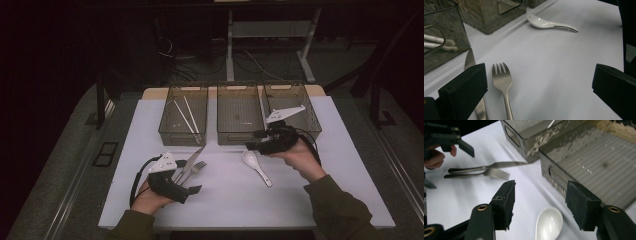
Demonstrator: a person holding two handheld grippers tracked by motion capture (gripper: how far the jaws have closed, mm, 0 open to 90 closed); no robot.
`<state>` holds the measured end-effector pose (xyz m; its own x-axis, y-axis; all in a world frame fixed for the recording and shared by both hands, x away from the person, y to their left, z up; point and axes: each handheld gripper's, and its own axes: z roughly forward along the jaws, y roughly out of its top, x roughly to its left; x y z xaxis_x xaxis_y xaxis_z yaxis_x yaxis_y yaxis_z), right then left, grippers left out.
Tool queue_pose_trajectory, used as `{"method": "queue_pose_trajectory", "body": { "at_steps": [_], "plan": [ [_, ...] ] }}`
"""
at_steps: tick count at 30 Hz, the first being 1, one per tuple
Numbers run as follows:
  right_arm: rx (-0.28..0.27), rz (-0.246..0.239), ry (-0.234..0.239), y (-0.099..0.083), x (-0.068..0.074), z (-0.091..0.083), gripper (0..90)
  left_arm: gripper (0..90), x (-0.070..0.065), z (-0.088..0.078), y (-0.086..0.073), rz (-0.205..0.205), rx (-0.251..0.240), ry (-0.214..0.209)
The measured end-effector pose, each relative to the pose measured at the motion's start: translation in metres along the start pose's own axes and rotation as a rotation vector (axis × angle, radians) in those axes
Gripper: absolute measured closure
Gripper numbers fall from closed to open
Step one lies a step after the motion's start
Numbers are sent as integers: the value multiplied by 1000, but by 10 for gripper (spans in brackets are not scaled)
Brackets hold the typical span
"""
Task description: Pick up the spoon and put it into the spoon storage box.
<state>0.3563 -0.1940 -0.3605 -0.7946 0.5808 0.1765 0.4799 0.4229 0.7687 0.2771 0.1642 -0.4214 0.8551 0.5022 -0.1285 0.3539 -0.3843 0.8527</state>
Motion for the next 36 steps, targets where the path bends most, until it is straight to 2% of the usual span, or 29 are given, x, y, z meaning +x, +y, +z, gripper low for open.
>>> {"method": "queue_pose_trajectory", "body": {
  "at_steps": [4, 10, 18, 23, 28, 36],
  "plan": [
    [7, 19, -1, -18, 0, -6, 477, 0, 0, 0, 0, -2, 1, 1],
    [66, 40, -15, -42, 1, -10, 610, 0, -1, 0, 0, -3, 3, 3],
    [120, 24, -22, -67, 12, -13, 800, 0, 0, 1, 0, 1, 9, 3],
    [137, 24, -6, -78, 19, -12, 886, 0, 0, 1, 0, 3, 11, 4],
    [182, 16, 17, -87, 27, -1, 895, 0, -1, 2, 0, 3, 13, 3],
    [232, -9, 3, -90, 33, 16, 897, 0, -2, 1, 0, 8, 13, 5]
  ]
}}
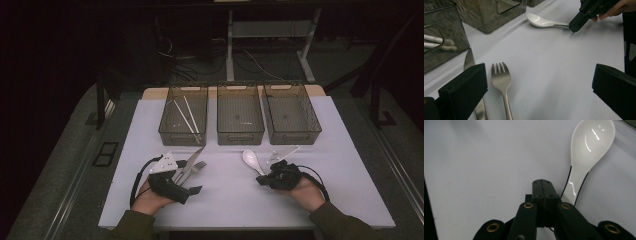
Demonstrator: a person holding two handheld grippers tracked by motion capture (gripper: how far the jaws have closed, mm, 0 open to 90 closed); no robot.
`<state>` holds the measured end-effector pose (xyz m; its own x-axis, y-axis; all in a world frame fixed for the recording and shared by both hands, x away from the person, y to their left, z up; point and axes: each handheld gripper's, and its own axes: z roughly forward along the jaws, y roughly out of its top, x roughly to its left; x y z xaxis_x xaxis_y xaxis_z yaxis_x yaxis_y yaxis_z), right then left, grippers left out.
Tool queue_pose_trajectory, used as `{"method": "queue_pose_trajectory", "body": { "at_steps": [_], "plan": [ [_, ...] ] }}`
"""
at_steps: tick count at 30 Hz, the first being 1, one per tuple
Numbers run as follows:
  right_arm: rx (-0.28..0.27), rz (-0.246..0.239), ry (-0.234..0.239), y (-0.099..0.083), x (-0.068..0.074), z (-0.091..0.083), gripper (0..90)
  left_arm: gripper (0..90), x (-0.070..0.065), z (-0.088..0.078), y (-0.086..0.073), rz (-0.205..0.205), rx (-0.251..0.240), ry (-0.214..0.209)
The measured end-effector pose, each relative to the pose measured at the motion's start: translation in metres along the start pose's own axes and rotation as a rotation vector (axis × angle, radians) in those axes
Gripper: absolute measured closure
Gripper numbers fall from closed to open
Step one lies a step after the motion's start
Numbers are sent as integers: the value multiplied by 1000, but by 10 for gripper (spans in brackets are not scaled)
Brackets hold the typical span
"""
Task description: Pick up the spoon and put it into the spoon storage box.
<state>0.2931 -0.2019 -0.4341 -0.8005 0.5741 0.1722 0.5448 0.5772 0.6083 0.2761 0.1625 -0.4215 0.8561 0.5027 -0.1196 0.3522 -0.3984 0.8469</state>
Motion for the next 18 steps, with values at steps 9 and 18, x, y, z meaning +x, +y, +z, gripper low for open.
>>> {"method": "queue_pose_trajectory", "body": {
  "at_steps": [9, 18],
  "plan": [
    [30, -15, -31, -1, -1, 3, 897, 0, 2, 4, 0, 3, -4, -1],
    [43, -7, -69, -3, -8, 0, 898, 0, 1, 3, 0, 6, -12, -2]
  ]
}}
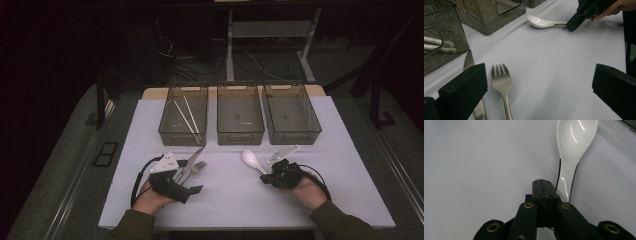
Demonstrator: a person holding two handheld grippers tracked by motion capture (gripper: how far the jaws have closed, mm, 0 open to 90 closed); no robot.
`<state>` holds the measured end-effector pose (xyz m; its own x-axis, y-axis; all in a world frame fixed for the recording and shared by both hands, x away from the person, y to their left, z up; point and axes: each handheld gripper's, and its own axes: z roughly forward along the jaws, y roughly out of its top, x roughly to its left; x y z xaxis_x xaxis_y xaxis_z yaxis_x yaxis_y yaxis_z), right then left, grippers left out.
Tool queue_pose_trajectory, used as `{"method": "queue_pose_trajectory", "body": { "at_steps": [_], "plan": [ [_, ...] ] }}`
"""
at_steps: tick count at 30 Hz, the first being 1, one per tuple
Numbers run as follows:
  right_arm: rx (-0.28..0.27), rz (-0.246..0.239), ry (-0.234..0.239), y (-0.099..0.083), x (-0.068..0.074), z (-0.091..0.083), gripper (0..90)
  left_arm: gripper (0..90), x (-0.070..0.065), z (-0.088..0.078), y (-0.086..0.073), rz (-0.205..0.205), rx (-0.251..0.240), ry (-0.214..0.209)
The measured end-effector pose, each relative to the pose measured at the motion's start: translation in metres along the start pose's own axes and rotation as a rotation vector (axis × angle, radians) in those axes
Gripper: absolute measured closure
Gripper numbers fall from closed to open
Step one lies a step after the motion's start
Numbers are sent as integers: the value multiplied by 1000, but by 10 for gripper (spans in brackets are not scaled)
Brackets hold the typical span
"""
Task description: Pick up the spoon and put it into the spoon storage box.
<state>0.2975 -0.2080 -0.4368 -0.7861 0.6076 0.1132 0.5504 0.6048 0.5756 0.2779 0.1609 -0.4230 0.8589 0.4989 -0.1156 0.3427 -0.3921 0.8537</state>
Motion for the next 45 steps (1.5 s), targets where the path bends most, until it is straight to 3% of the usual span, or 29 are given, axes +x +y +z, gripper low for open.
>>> {"method": "queue_pose_trajectory", "body": {
  "at_steps": [8, 25, 31, 37, 45],
  "plan": [
    [4, 9, -46, -4, -12, -5, 898, 0, 0, 0, 0, 0, 3, 0],
    [-5, 31, -78, -7, -42, -14, 898, 0, 0, 0, 0, 1, 3, -1],
    [-31, 52, -36, -6, -44, -19, 896, 0, -1, 0, 0, 2, 3, 0],
    [-87, 44, 40, 4, -43, -26, 718, 0, -1, 0, 0, 0, 1, 2],
    [-141, 38, 50, 29, -48, -21, 521, 0, -1, 0, 1, -2, -1, 3]
  ]
}}
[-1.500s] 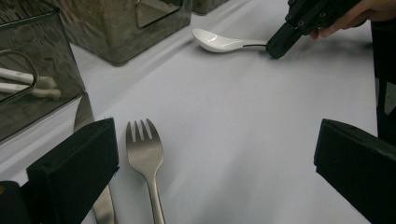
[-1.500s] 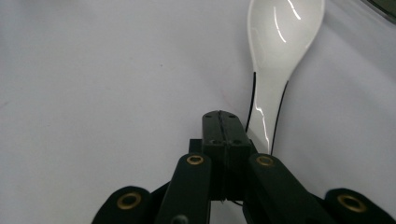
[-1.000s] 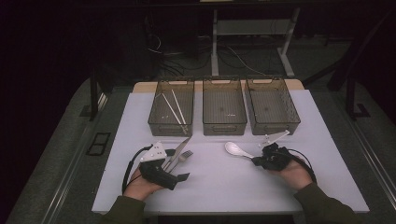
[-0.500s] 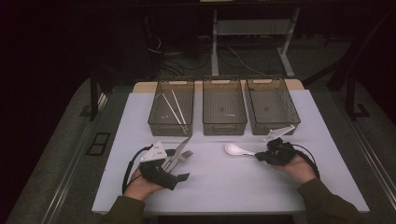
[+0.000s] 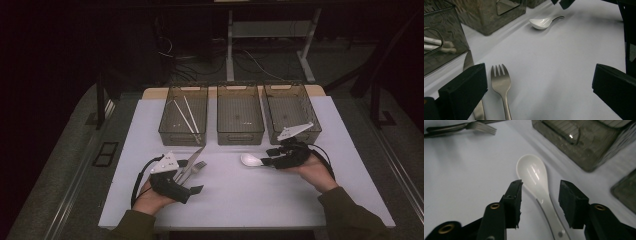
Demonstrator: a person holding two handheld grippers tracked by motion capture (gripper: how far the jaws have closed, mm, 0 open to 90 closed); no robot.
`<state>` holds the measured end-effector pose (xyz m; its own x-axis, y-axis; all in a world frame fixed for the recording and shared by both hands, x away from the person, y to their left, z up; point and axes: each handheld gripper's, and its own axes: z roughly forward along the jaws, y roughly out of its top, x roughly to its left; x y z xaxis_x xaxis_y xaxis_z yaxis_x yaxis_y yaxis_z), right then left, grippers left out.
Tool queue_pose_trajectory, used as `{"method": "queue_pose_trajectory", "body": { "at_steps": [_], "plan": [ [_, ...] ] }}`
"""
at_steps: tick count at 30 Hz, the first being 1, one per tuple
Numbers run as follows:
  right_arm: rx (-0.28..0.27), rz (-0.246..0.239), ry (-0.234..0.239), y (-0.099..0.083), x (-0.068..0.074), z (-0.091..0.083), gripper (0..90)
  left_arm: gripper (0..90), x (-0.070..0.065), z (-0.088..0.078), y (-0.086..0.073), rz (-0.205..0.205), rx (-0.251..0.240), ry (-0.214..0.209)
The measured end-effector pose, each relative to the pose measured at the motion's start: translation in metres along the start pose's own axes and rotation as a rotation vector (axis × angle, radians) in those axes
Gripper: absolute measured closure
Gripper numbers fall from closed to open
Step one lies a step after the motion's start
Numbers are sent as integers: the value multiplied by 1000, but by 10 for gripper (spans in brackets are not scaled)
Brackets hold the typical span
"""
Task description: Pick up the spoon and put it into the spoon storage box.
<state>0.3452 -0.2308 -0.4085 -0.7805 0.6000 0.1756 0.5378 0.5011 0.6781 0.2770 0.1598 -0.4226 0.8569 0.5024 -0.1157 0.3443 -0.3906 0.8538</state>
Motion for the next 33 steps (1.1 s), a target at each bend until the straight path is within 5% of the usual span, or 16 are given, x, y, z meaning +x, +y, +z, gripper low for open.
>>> {"method": "queue_pose_trajectory", "body": {
  "at_steps": [10, 22, 33],
  "plan": [
    [-5, 28, 22, 20, -10, 31, 501, 0, 1, -1, 0, 1, 2, -4],
    [32, 48, 7, 10, -9, 43, 526, 0, 1, -1, 0, 2, -2, -4],
    [71, 18, -1, 6, -4, 51, 542, 0, 1, -2, 0, 1, -4, -5]
  ]
}}
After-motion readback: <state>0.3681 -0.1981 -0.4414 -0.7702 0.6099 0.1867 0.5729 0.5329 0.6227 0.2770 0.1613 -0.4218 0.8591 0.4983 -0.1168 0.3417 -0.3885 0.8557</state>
